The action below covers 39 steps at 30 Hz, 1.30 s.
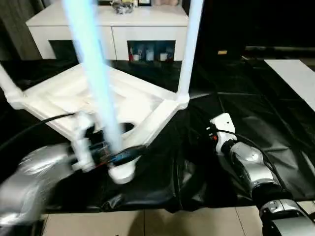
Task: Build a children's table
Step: Rotate table base
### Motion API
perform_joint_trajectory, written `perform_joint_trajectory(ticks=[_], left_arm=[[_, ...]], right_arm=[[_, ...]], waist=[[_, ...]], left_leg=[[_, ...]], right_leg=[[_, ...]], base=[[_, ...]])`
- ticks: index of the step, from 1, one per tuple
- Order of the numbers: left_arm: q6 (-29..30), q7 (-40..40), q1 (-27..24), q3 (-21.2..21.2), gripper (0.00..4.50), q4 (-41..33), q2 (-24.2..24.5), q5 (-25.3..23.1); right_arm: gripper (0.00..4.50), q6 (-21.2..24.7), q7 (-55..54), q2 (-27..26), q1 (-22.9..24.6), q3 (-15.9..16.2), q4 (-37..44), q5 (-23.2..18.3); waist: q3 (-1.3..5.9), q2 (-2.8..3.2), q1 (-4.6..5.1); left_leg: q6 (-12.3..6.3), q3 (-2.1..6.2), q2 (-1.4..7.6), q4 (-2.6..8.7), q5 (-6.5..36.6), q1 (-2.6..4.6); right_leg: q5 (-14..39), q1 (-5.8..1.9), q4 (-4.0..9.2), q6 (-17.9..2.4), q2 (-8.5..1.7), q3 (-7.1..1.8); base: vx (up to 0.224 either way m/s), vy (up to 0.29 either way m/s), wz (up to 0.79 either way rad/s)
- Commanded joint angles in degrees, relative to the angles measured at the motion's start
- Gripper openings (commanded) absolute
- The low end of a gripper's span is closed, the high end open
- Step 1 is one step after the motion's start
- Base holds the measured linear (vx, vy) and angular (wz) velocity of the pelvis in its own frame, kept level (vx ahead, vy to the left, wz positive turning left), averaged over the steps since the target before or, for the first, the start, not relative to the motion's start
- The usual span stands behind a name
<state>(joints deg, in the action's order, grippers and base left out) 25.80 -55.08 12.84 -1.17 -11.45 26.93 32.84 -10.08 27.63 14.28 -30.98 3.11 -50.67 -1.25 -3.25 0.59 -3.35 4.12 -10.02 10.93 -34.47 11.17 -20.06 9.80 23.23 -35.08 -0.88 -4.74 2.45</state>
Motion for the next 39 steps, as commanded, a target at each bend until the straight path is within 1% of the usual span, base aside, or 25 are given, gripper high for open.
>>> perform_joint_trajectory(ticks=[1,3,4,6,7,8,10,12,13,14,16,17,19,21,25,27,28,30,31,32,33,34,35,36,39], left_arm=[[-1.6,1.3,2.7,-2.8,4.47,2.8,-1.6,-3.2],[-3.0,1.1,5.2,-5.2,4.47,5.4,-3.6,-5.1],[-3.5,1.3,6.3,-6.3,4.47,6.6,-4.5,-6.1],[-4.2,2.1,7.8,-7.3,4.47,8.3,-5.6,-7.5],[-5.2,4.3,11.3,-8.9,4.47,12.4,-9.0,-9.5],[-6.1,5.0,13.2,-9.8,4.47,14.8,-10.8,-10.5],[-7.8,6.4,16.3,-11.3,4.47,19.1,-13.8,-12.5],[-9.5,8.0,18.1,-11.9,4.47,22.0,-15.7,-13.7],[-9.7,8.4,18.4,-11.9,4.47,22.8,-16.2,-13.9],[-11.0,9.5,19.4,-11.9,4.47,24.9,-17.1,-14.9],[-12.5,10.8,20.4,-11.9,4.47,27.4,-18.1,-16.2],[-14.5,12.5,21.4,-11.8,4.47,30.3,-18.9,-17.9],[-16.2,15.3,22.4,-11.7,4.47,33.2,-19.4,-20.2],[-17.1,16.6,22.5,-12.1,4.47,34.5,-19.3,-22.0],[-18.5,17.0,22.2,-12.7,4.47,35.5,-19.1,-23.5],[-19.6,13.3,20.7,-12.6,4.47,34.4,-18.4,-22.5],[-19.6,13.3,20.7,-12.6,4.47,34.4,-18.4,-22.5],[-20.2,8.4,19.1,-12.0,4.47,32.6,-16.8,-20.3],[-20.2,8.4,19.1,-12.0,4.47,32.6,-16.8,-20.3],[-20.4,7.6,18.9,-11.9,4.47,32.3,-16.4,-19.9],[-20.6,4.7,18.0,-11.8,4.47,31.7,-14.7,-19.2],[-20.6,2.1,17.6,-12.7,4.47,32.0,-12.3,-19.9],[-20.5,0.6,17.6,-13.7,4.47,32.6,-10.6,-21.0],[-20.5,0.1,17.7,-14.1,4.47,32.8,-10.0,-21.4],[-19.8,-2.6,18.7,-16.7,4.47,35.3,-6.6,-25.1]], right_arm=[[3.88,0.6,-0.7,-0.7,-0.6,1.3,-0.3,1.4],[3.88,0.6,-1.0,-2.3,-1.1,1.9,-0.6,1.8],[3.88,0.8,-0.7,-3.1,-1.3,2.1,-0.6,1.7],[3.88,0.9,-0.6,-4.1,-1.8,2.4,-1.0,1.8],[3.88,0.8,-0.4,-6.4,-2.7,3.2,-2.3,2.3],[3.88,0.6,-0.8,-7.7,-3.4,3.6,-3.3,2.7],[3.88,0.3,-1.6,-9.9,-4.8,3.9,-5.2,2.8],[3.88,0.0,-2.7,-11.0,-5.7,4.0,-6.4,3.0],[3.88,-0.1,-3.2,-11.2,-5.9,4.1,-6.7,3.1],[3.88,-0.1,-3.8,-11.6,-6.3,3.8,-7.2,3.0],[3.88,0.0,-4.9,-12.0,-6.7,3.6,-7.7,3.1],[3.88,-0.4,-6.3,-12.1,-7.2,3.4,-8.5,3.5],[3.88,-0.5,-7.8,-11.9,-7.6,2.8,-9.4,3.8],[3.88,-0.5,-8.4,-11.1,-7.5,2.0,-9.8,3.5],[3.88,-1.1,-9.5,-9.2,-6.9,1.1,-9.9,3.5],[3.88,-1.4,-9.1,-6.7,-5.7,-0.5,-8.5,2.4],[3.88,-1.4,-9.1,-6.7,-5.7,-0.5,-8.5,2.4],[3.88,-1.8,-6.8,-4.4,-4.5,-2.2,-6.3,0.7],[3.88,-1.8,-6.8,-4.4,-4.5,-2.2,-6.3,0.7],[3.88,-1.9,-6.2,-4.0,-4.2,-2.5,-5.7,0.4],[3.88,-2.0,-3.9,-2.5,-3.2,-3.4,-3.6,-0.6],[3.88,-2.3,-1.1,-0.8,-2.0,-3.6,-1.1,-1.4],[3.88,-2.2,1.2,0.3,-1.1,-3.5,0.7,-1.9],[3.88,-2.1,2.1,0.8,-0.7,-3.3,1.4,-2.0],[3.88,-1.9,7.9,3.4,1.4,-1.8,5.4,-2.5]], waist=[[3.62,0.93,0.15],[3.68,0.83,0.22],[3.72,0.93,0.20],[3.85,0.87,0.29],[3.92,0.86,0.49],[4.02,0.89,0.37],[4.01,0.90,0.40],[3.99,0.81,0.20],[4.07,0.66,0.30],[4.16,0.70,0.23],[4.38,0.58,0.40],[4.28,0.66,0.48],[4.28,0.70,0.47],[4.25,0.55,0.39],[4.18,0.59,0.26],[4.16,0.44,0.02],[4.14,0.42,-0.11],[4.12,0.58,-0.43],[4.23,0.43,-0.42],[4.21,0.45,-0.33],[4.21,0.60,-0.30],[4.17,0.48,-0.41],[4.11,0.81,-0.23],[4.05,0.94,-0.15],[3.91,1.01,-0.05]], left_leg=[[0.90,0.34,0.95,4.56,18.2,0.11],[0.56,0.22,0.92,4.47,17.6,0.23],[0.56,0.31,0.99,4.49,17.6,0.15],[0.44,0.42,1.11,4.53,16.8,-0.07],[0.00,0.27,1.01,4.40,15.9,-0.01],[-0.28,0.18,0.99,4.27,15.5,0.21],[-0.39,0.30,1.08,4.38,14.9,-0.08],[-0.31,0.35,1.09,4.41,14.6,-0.02],[-0.48,0.33,1.15,4.35,13.7,-0.25],[-0.51,0.41,1.23,4.35,13.2,-0.30],[-1.54,0.32,1.07,4.10,11.1,-0.44],[-1.96,0.17,0.98,4.04,11.1,-0.33],[-1.95,0.26,1.10,4.09,11.7,-0.40],[-1.97,0.27,1.19,4.14,12.2,-0.36],[-1.83,0.27,1.32,4.24,13.2,-0.24],[-1.81,0.22,1.35,4.24,13.5,-0.20],[-1.95,0.16,1.32,4.22,13.4,-0.15],[-2.17,0.12,1.38,4.25,13.2,-0.21],[-2.30,0.18,1.43,4.25,12.7,-0.33],[-2.37,0.13,1.38,4.25,12.6,-0.33],[-2.48,0.09,1.27,4.18,12.7,-0.29],[-2.91,0.12,1.29,4.26,13.3,-0.32],[-2.97,0.17,1.37,4.33,13.7,-0.30],[-2.95,0.22,1.31,4.38,14.0,-0.30],[-2.63,0.14,1.29,4.35,15.5,-0.07]], right_leg=[[17.1,-2.53,4.23,-10.7,-2.03,-1.62],[16.5,-2.41,4.34,-11.0,-2.04,-1.69],[16.5,-2.51,4.22,-11.1,-2.18,-1.67],[15.4,-2.75,4.06,-11.4,-2.32,-1.64],[13.9,-2.62,4.01,-11.9,-2.08,-1.63],[13.3,-2.50,4.06,-12.5,-2.15,-1.62],[12.5,-2.73,3.91,-12.9,-2.31,-1.61],[12.2,-2.87,3.95,-12.9,-2.43,-1.54],[10.4,-3.00,3.74,-13.3,-2.44,-1.58],[9.5,-3.18,3.57,-13.4,-2.56,-1.54],[6.5,-3.35,3.33,-14.0,-2.51,-1.52],[6.6,-3.08,3.61,-14.1,-2.42,-1.48],[7.4,-3.22,3.64,-14.1,-2.56,-1.45],[8.2,-3.24,3.68,-13.9,-2.68,-1.46],[9.5,-3.04,3.81,-13.9,-2.71,-1.46],[10.1,-3.03,3.91,-13.8,-2.76,-1.48],[10.1,-2.97,3.96,-13.9,-2.76,-1.50],[9.6,-2.97,3.87,-13.7,-2.77,-1.53],[8.5,-3.13,3.65,-13.8,-2.80,-1.49],[8.1,-3.04,3.65,-13.9,-2.63,-1.46],[7.7,-3.05,3.67,-14.1,-2.60,-1.43],[8.3,-3.13,3.81,-13.9,-2.59,-1.40],[8.6,-3.01,3.76,-13.6,-2.49,-1.40],[8.9,-3.10,3.79,-13.4,-2.40,-1.35],[11.5,-2.89,4.14,-13.0,-2.43,-1.39]], base=[[0.000,0.000,0.00],[0.000,0.000,0.00],[0.000,0.000,0.00],[0.000,0.000,0.00],[0.000,0.000,0.00],[0.000,0.000,0.00],[0.000,0.000,0.00],[0.000,0.000,0.00],[0.000,0.000,0.00],[0.000,0.000,0.00],[0.000,0.000,0.00],[0.000,0.000,0.00],[0.000,0.000,0.00],[0.000,0.000,0.00],[0.000,0.000,0.00],[0.000,0.000,0.00],[0.000,0.000,0.00],[0.000,0.000,0.00],[0.000,0.000,0.00],[0.000,0.000,0.00],[0.000,0.000,0.00],[0.000,0.000,0.00],[0.000,0.000,0.00],[0.000,0.000,0.00],[0.000,0.000,0.00]])
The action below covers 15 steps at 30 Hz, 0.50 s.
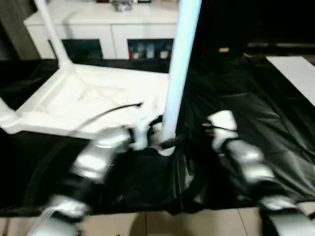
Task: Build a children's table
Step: Rotate table base
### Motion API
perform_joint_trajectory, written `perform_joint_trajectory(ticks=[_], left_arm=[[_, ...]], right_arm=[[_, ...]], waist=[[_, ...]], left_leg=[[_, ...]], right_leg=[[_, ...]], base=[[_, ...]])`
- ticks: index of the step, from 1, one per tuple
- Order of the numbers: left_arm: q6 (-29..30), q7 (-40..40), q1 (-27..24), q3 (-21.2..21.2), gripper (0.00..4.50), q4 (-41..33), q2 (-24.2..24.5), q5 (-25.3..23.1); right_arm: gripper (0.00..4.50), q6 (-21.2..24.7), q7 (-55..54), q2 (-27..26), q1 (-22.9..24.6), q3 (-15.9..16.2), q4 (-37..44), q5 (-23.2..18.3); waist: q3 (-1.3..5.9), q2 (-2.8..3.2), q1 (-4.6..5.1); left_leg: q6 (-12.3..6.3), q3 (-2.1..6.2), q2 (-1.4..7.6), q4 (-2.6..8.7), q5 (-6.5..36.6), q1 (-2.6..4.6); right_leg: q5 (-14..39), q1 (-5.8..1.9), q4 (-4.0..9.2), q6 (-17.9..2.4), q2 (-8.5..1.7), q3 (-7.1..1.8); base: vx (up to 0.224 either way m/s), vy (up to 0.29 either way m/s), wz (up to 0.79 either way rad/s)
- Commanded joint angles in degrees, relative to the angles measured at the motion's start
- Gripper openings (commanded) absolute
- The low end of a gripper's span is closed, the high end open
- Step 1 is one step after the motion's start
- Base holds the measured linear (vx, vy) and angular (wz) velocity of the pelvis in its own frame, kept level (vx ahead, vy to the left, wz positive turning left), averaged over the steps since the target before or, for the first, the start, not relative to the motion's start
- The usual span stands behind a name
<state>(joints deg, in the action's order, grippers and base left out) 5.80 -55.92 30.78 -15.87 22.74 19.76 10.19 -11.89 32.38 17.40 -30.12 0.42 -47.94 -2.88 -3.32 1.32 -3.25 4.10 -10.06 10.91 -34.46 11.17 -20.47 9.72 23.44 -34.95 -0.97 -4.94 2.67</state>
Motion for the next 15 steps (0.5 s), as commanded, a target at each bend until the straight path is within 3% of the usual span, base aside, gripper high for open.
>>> perform_joint_trajectory(ticks=[1,2,4,5,7,8,9,10,13,14,15], left_arm=[[0.3,-2.0,0.9,-2.3,4.47,1.4,0.9,-2.8],[-0.5,-3.2,2.3,-4.4,4.47,4.5,2.9,-6.3],[-0.7,-3.5,2.7,-5.0,4.47,5.3,3.4,-7.1],[-1.8,-3.4,5.0,-6.2,4.19,9.3,4.4,-10.0],[-2.2,-3.2,6.0,-6.6,4.19,10.7,4.5,-10.8],[-2.7,-2.4,7.2,-6.8,3.92,12.5,4.5,-11.8],[-2.7,-2.4,7.2,-6.8,3.80,12.5,4.5,-11.8],[-3.7,-1.5,9.3,-7.3,3.74,15.9,4.2,-13.2],[-4.6,-1.6,10.9,-7.9,3.52,18.4,4.1,-14.2],[-4.9,-1.9,11.3,-8.1,3.52,19.1,4.1,-14.6],[-5.0,-2.5,11.8,-8.3,3.32,19.9,4.1,-14.7]], right_arm=[[3.88,0.0,3.7,0.5,0.7,1.1,3.1,-0.9],[3.88,0.2,7.8,2.4,2.3,2.7,6.0,-0.6],[3.88,0.3,8.8,2.9,2.7,3.2,6.8,-0.5],[3.88,1.0,13.7,5.3,5.0,5.5,11.1,-0.1],[3.88,1.6,15.4,6.2,5.9,6.4,13.1,0.0],[3.88,2.4,17.2,6.9,7.0,7.4,15.5,-0.2],[3.88,2.4,17.2,6.9,7.0,7.4,15.5,-0.2],[3.88,4.4,20.2,7.7,8.8,8.7,20.0,-0.7],[3.88,6.3,22.5,8.2,10.1,9.7,23.7,-1.5],[3.88,7.0,23.1,8.4,10.6,10.0,25.0,-1.9],[3.88,7.9,23.9,8.6,11.0,10.3,26.5,-2.5]], waist=[[3.90,0.39,-0.12],[3.85,1.06,-0.15],[3.90,0.74,-0.17],[3.68,1.31,-0.23],[3.95,0.99,-0.32],[4.03,1.23,-0.44],[3.97,1.17,-0.47],[4.03,1.87,-0.53],[3.97,1.63,-0.56],[4.04,1.60,-0.50],[4.04,1.98,-0.54]], left_leg=[[-2.62,0.22,1.25,4.39,15.7,0.16],[-2.31,0.28,1.34,4.49,16.6,0.38],[-2.38,0.33,1.31,4.46,16.6,0.43],[-2.62,0.34,1.09,4.49,16.4,0.15],[-2.93,0.27,1.16,4.22,15.5,0.24],[-3.40,0.39,1.16,4.20,13.7,-0.20],[-3.47,0.33,1.16,4.19,13.6,-0.15],[-3.37,0.43,1.25,4.16,13.7,-0.10],[-3.76,0.47,1.15,4.24,14.1,-0.17],[-3.60,0.63,1.29,4.32,14.0,-0.34],[-3.50,0.63,1.28,4.29,14.2,-0.25]], right_leg=[[12.2,-3.19,4.03,-12.8,-2.23,-1.62],[13.7,-3.04,4.37,-12.4,-2.21,-1.60],[13.6,-3.09,4.31,-12.1,-2.19,-1.62],[14.6,-3.24,4.59,-11.9,-2.09,-1.53],[13.3,-3.31,4.38,-12.0,-2.22,-1.66],[12.5,-3.51,4.22,-12.5,-2.46,-1.61],[12.7,-3.43,4.38,-12.4,-2.39,-1.57],[12.5,-3.35,4.22,-13.0,-2.53,-1.58],[11.6,-3.56,4.42,-12.5,-2.21,-1.48],[12.0,-3.67,4.36,-12.9,-2.60,-1.43],[12.3,-3.55,4.37,-13.0,-2.57,-1.44]], base=[[0.000,0.000,0.00],[0.000,0.000,0.00],[0.000,0.000,0.00],[0.000,0.000,0.00],[0.000,0.000,0.00],[0.000,0.000,0.00],[0.000,0.000,0.00],[0.000,0.000,0.00],[0.000,0.000,0.00],[0.000,0.000,0.00],[0.000,0.000,0.00]])
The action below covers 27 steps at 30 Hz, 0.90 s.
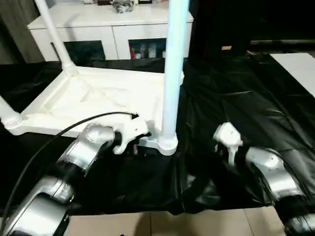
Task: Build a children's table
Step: Rotate table base
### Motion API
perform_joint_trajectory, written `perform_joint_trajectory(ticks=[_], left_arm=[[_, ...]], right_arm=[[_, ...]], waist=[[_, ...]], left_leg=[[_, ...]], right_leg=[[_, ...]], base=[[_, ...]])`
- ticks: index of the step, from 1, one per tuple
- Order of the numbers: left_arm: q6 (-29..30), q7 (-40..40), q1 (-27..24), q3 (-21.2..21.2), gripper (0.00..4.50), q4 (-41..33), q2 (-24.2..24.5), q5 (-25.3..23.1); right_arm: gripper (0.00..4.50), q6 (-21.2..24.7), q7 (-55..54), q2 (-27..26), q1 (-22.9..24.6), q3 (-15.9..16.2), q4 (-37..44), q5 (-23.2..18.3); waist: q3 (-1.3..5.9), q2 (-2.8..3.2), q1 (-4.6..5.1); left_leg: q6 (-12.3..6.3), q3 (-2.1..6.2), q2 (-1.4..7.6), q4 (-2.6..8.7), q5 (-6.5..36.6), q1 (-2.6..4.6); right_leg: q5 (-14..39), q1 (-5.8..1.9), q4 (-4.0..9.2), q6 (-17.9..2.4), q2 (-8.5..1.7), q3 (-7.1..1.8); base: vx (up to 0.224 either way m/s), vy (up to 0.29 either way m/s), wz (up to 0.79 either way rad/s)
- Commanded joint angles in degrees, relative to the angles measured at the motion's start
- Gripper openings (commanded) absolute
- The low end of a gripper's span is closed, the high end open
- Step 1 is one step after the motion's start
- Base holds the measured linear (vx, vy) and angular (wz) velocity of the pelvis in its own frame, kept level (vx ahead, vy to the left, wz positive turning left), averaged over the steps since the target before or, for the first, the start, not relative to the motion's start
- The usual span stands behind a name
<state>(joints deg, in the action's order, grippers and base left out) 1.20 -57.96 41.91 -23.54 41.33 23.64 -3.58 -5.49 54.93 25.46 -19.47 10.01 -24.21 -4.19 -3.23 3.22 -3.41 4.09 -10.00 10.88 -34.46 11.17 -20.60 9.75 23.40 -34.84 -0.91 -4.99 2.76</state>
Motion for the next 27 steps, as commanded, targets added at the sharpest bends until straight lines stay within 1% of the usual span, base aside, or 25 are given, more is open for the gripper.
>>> perform_joint_trajectory(ticks=[1,2,3,4,7,8,10,11,12,14,15,16,17,18,21,22,23,24,27], left_arm=[[-0.4,-0.8,1.0,-0.7,3.32,1.7,0.2,-0.9],[-0.5,-0.9,1.1,-0.6,3.20,2.0,0.2,-1.0],[-0.9,-1.1,1.5,-0.6,3.06,2.7,0.1,-1.1],[-1.4,-1.7,2.2,-0.6,2.93,4.0,0.0,-1.5],[-2.4,-4.0,3.8,-1.0,2.74,7.1,0.1,-2.3],[-2.4,-4.2,3.9,-1.0,2.60,7.3,0.1,-2.4],[-2.5,-4.4,4.0,-1.1,2.40,7.5,0.1,-2.5],[-2.9,-4.9,4.3,-1.3,2.27,8.5,0.2,-2.8],[-3.0,-5.3,4.7,-1.2,2.27,9.5,0.1,-2.9],[-3.2,-5.6,4.9,-1.2,2.02,10.2,0.0,-3.0],[-3.5,-5.7,5.2,-1.1,1.88,10.9,-0.1,-3.2],[-3.6,-5.7,5.4,-0.9,1.88,11.5,-0.3,-3.2],[-3.7,-5.7,5.5,-0.8,1.75,11.9,-0.3,-3.3],[-4.2,-5.7,5.8,-0.7,1.75,12.8,-0.5,-3.5],[-4.6,-5.9,6.3,-0.5,1.46,14.1,-0.9,-3.8],[-4.7,-5.9,6.5,-0.6,1.39,14.8,-1.2,-4.1],[-4.6,-5.9,6.6,-0.7,1.33,15.1,-1.2,-4.3],[-4.6,-5.9,6.6,-0.9,1.13,15.3,-1.3,-4.5],[-3.6,-6.1,6.8,-1.7,1.01,16.4,-1.6,-5.7]], right_arm=[[3.88,2.0,1.8,0.7,0.6,0.9,3.7,-1.5],[3.88,2.2,1.9,0.8,0.7,0.9,4.0,-1.7],[3.88,2.9,2.3,1.0,0.8,0.9,4.9,-2.1],[3.88,4.1,3.1,1.3,1.2,1.0,6.4,-3.0],[3.88,7.1,5.2,2.2,2.2,1.0,10.2,-4.5],[3.88,7.3,5.3,2.3,2.3,1.0,10.4,-4.6],[3.88,7.5,5.4,2.3,2.3,1.0,10.7,-4.7],[3.88,8.0,5.5,2.5,2.5,1.0,11.4,-4.7],[3.88,8.7,5.6,2.6,2.7,0.9,12.0,-4.7],[3.88,9.2,5.7,2.6,2.8,0.9,12.5,-4.8],[3.88,9.7,5.7,2.7,2.9,0.9,13.0,-4.8],[3.88,10.0,5.7,2.8,3.1,0.9,13.3,-4.9],[3.88,10.1,5.6,2.8,3.1,0.9,13.4,-4.9],[3.88,10.7,5.6,3.0,3.3,0.9,14.0,-5.1],[3.88,11.5,5.7,3.2,3.6,1.0,14.9,-5.4],[3.88,11.8,5.7,3.3,3.7,1.1,15.2,-5.3],[3.88,11.9,5.7,3.3,3.8,1.1,15.3,-5.3],[3.88,11.9,5.7,3.3,3.8,1.1,15.3,-5.3],[3.88,12.5,5.8,3.3,4.0,1.0,15.9,-5.4]], waist=[[3.95,-0.10,-0.29],[3.95,-0.08,-0.26],[3.89,0.12,-0.21],[3.86,0.10,-0.21],[3.85,0.22,-0.43],[3.89,0.17,-0.50],[3.93,0.26,-0.51],[3.84,0.24,-0.50],[3.91,0.29,-0.50],[3.87,0.24,-0.46],[3.88,0.36,-0.49],[3.89,0.42,-0.50],[3.90,0.30,-0.52],[3.89,0.24,-0.48],[3.97,0.31,-0.49],[3.96,0.43,-0.50],[3.99,0.37,-0.50],[4.03,0.37,-0.52],[4.07,0.49,-0.53]], left_leg=[[-3.43,0.54,1.33,4.31,14.5,-0.13],[-3.45,0.54,1.31,4.33,14.4,-0.13],[-3.47,0.49,1.26,4.34,14.8,-0.06],[-3.46,0.43,1.20,4.32,15.3,0.08],[-3.25,0.58,1.29,4.44,15.4,-0.01],[-3.23,0.55,1.34,4.46,15.4,0.08],[-3.02,0.64,1.48,4.50,15.1,0.03],[-2.89,0.60,1.41,4.49,15.4,0.00],[-2.82,0.60,1.41,4.47,15.3,-0.05],[-2.69,0.62,1.40,4.49,15.5,-0.04],[-2.58,0.64,1.41,4.51,15.4,-0.03],[-2.60,0.62,1.35,4.48,15.3,-0.03],[-2.56,0.65,1.37,4.50,15.4,-0.07],[-2.56,0.68,1.40,4.51,15.2,-0.12],[-2.70,0.66,1.44,4.46,14.8,-0.11],[-2.75,0.65,1.43,4.47,14.7,-0.06],[-2.81,0.63,1.43,4.44,14.5,-0.10],[-2.87,0.65,1.44,4.42,14.3,-0.13],[-3.24,0.66,1.54,4.43,13.5,-0.20]], right_leg=[[12.4,-3.56,4.28,-13.1,-2.50,-1.56],[12.4,-3.55,4.35,-13.1,-2.51,-1.58],[12.7,-3.44,4.48,-13.1,-2.38,-1.52],[13.0,-3.38,4.60,-13.1,-2.29,-1.53],[13.6,-3.49,4.58,-12.8,-2.45,-1.52],[13.7,-3.46,4.66,-12.7,-2.46,-1.53],[12.9,-3.44,4.48,-13.2,-2.64,-1.56],[13.1,-3.40,4.54,-13.3,-2.60,-1.56],[13.0,-3.47,4.49,-13.3,-2.67,-1.56],[13.2,-3.46,4.56,-13.2,-2.65,-1.57],[13.3,-3.51,4.56,-13.2,-2.74,-1.57],[13.2,-3.48,4.58,-13.2,-2.66,-1.55],[12.8,-3.56,4.57,-13.1,-2.68,-1.55],[12.6,-3.60,4.53,-13.1,-2.74,-1.55],[12.0,-3.58,4.50,-13.4,-2.79,-1.56],[11.7,-3.56,4.49,-13.6,-2.72,-1.53],[11.2,-3.60,4.47,-13.7,-2.71,-1.51],[10.9,-3.60,4.44,-13.8,-2.75,-1.50],[10.0,-3.62,4.43,-13.9,-2.80,-1.44]], base=[[0.000,0.000,0.00],[0.000,0.000,0.00],[0.000,0.000,0.00],[0.000,0.000,0.00],[0.000,0.000,0.00],[0.000,0.000,0.00],[0.000,0.000,0.00],[0.000,0.000,0.00],[0.000,0.000,0.00],[0.000,0.000,0.00],[0.000,0.000,0.00],[0.000,0.000,0.00],[0.000,0.000,0.00],[0.000,0.000,0.00],[0.000,0.000,0.00],[0.000,0.000,0.00],[0.000,0.000,0.00],[0.000,0.000,0.00],[0.000,0.000,0.00]])
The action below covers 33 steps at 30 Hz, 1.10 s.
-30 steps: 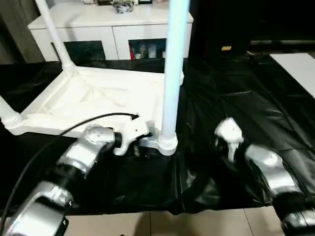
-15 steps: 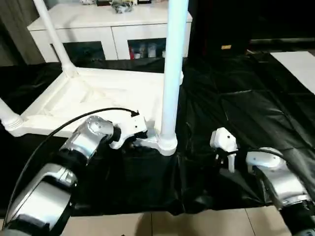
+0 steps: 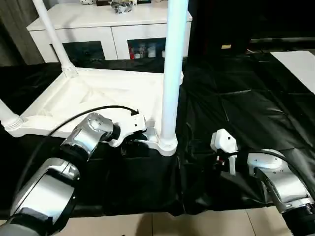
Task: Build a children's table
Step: Rotate table base
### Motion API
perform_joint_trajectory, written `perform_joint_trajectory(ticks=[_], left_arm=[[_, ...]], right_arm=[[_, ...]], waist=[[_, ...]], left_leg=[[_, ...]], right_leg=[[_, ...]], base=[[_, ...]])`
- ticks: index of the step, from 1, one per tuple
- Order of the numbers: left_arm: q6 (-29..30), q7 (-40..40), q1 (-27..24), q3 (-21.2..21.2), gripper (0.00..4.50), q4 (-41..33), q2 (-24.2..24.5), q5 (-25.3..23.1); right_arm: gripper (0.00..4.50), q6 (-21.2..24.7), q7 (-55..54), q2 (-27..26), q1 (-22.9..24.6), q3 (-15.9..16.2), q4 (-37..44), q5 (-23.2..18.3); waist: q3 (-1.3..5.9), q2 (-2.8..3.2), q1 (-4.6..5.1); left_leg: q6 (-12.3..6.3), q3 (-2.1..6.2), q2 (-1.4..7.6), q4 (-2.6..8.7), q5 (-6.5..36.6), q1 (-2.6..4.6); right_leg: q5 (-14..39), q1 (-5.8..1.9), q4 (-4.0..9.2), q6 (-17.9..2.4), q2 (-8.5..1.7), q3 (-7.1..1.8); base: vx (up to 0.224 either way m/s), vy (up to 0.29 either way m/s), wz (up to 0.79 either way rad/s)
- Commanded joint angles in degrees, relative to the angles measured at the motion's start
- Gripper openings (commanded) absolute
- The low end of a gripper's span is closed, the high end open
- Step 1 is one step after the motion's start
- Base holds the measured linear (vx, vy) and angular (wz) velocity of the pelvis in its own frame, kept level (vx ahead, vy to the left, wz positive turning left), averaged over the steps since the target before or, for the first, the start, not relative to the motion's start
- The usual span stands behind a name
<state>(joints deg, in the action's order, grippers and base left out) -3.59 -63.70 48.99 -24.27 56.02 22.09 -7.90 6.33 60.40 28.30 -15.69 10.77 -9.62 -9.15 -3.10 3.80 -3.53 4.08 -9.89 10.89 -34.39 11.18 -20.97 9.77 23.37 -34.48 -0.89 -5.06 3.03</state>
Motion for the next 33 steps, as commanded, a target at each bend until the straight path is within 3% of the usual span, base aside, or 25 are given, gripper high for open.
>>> perform_joint_trajectory(ticks=[1,7,13,14,18,19,24,25,26,27,28,29,30,33], left_arm=[[1.8,-0.4,-0.4,-1.4,0.87,1.9,-0.2,-1.8],[7.2,-0.3,-3.2,-2.3,0.59,-0.5,-1.2,-2.6],[16.3,3.5,-8.5,0.1,0.40,-10.1,-2.3,-1.0],[18.8,5.5,-10.5,1.2,0.37,-14.0,-2.6,-0.5],[18.4,6.4,-15.1,2.3,0.29,-21.9,-2.5,0.9],[19.2,5.8,-17.0,2.6,0.26,-25.3,-2.4,1.8],[25.0,7.7,-23.0,4.5,0.06,-36.4,-3.2,3.1],[25.7,8.2,-23.7,4.7,0.02,-37.7,-3.4,3.2],[25.5,8.3,-24.1,4.6,0.02,-38.1,-3.6,3.3],[25.1,8.9,-25.0,4.2,0.02,-38.8,-3.8,3.4],[25.0,8.9,-25.1,4.2,0.02,-38.9,-3.8,3.4],[24.4,8.9,-25.4,3.6,0.02,-39.1,-3.6,2.8],[24.1,8.8,-25.5,3.4,0.02,-39.1,-3.4,2.5],[23.9,9.6,-25.2,3.2,0.02,-38.0,-3.3,1.7]], right_arm=[[3.88,0.8,0.3,0.5,0.3,0.2,1.4,-0.5],[3.88,-0.1,-3.4,-0.1,-0.5,-1.4,-0.4,0.7],[3.88,0.3,-8.2,-1.0,-2.1,-3.3,-2.8,2.0],[3.88,0.4,-9.5,-1.2,-2.4,-3.7,-3.4,2.5],[3.88,0.6,-10.5,-1.3,-2.7,-3.9,-4.1,2.6],[3.88,0.8,-10.4,-1.2,-2.5,-3.7,-4.0,2.5],[3.88,1.8,-9.7,-1.1,-2.0,-3.1,-4.1,2.1],[3.88,1.6,-9.5,-1.2,-2.0,-2.9,-4.3,2.2],[3.88,1.5,-9.4,-1.3,-2.1,-2.8,-4.4,2.2],[3.88,1.3,-9.3,-1.7,-2.3,-2.6,-4.8,2.2],[3.88,1.3,-9.3,-1.7,-2.3,-2.6,-4.8,2.2],[3.88,1.2,-9.3,-2.0,-2.5,-2.5,-5.0,2.3],[3.88,1.1,-9.3,-2.0,-2.6,-2.4,-5.1,2.4],[3.88,0.9,-9.0,-2.7,-3.3,-2.2,-5.5,2.1]], waist=[[4.03,-0.12,-0.43],[4.07,0.01,-0.37],[3.97,0.22,-0.06],[3.95,0.04,0.03],[4.03,0.38,0.51],[4.03,-0.01,0.65],[4.17,0.30,0.93],[4.19,0.07,0.88],[4.14,0.12,0.94],[4.16,-0.56,0.98],[4.03,-0.19,0.94],[4.03,-0.53,0.98],[3.98,-0.31,0.91],[3.83,-0.42,1.07]], left_leg=[[-3.36,0.58,1.58,4.32,13.0,0.16],[-4.22,0.51,1.54,4.25,11.2,0.00],[-4.57,0.46,1.52,4.40,12.0,0.04],[-4.54,0.38,1.47,4.41,12.4,0.08],[-4.77,0.54,1.36,4.55,13.4,-0.13],[-4.78,0.56,1.51,4.65,13.4,-0.19],[-5.75,0.46,1.69,4.52,12.2,-0.17],[-5.95,0.46,1.64,4.46,11.7,-0.28],[-6.08,0.45,1.56,4.46,11.5,-0.41],[-6.21,0.37,1.56,4.43,11.4,-0.41],[-6.16,0.45,1.51,4.51,11.8,-0.47],[-6.11,0.37,1.49,4.49,12.0,-0.43],[-5.86,0.41,1.50,4.57,12.6,-0.26],[-4.90,0.53,1.53,4.82,14.3,-0.25]], right_leg=[[9.0,-3.65,3.95,-14.2,-2.77,-1.71],[8.7,-3.76,3.95,-14.5,-3.02,-1.63],[15.1,-3.59,4.67,-12.7,-3.09,-1.49],[16.7,-3.51,4.83,-12.2,-3.01,-1.48],[21.3,-3.23,5.20,-9.6,-2.86,-1.30],[20.8,-3.28,5.17,-9.7,-2.92,-1.35],[17.0,-2.96,4.92,-10.9,-2.75,-1.32],[16.3,-3.07,4.78,-11.0,-2.77,-1.28],[16.4,-3.12,4.85,-10.9,-2.76,-1.22],[16.6,-3.13,4.92,-10.7,-2.76,-1.20],[17.8,-3.09,4.94,-10.4,-2.80,-1.17],[18.6,-3.04,5.09,-10.0,-2.79,-1.17],[20.0,-2.89,5.20,-9.5,-2.78,-1.19],[21.8,-2.81,5.35,-8.8,-2.75,-1.16]], base=[[0.000,0.000,0.00],[0.000,0.000,0.00],[0.000,0.000,0.00],[0.000,0.000,0.00],[0.000,0.000,0.00],[0.000,0.000,0.00],[0.000,0.000,0.00],[0.000,0.000,0.00],[0.000,0.000,0.00],[0.000,0.000,0.00],[0.000,0.000,0.00],[0.000,0.000,0.00],[0.000,0.000,0.00],[0.000,0.000,0.00]])
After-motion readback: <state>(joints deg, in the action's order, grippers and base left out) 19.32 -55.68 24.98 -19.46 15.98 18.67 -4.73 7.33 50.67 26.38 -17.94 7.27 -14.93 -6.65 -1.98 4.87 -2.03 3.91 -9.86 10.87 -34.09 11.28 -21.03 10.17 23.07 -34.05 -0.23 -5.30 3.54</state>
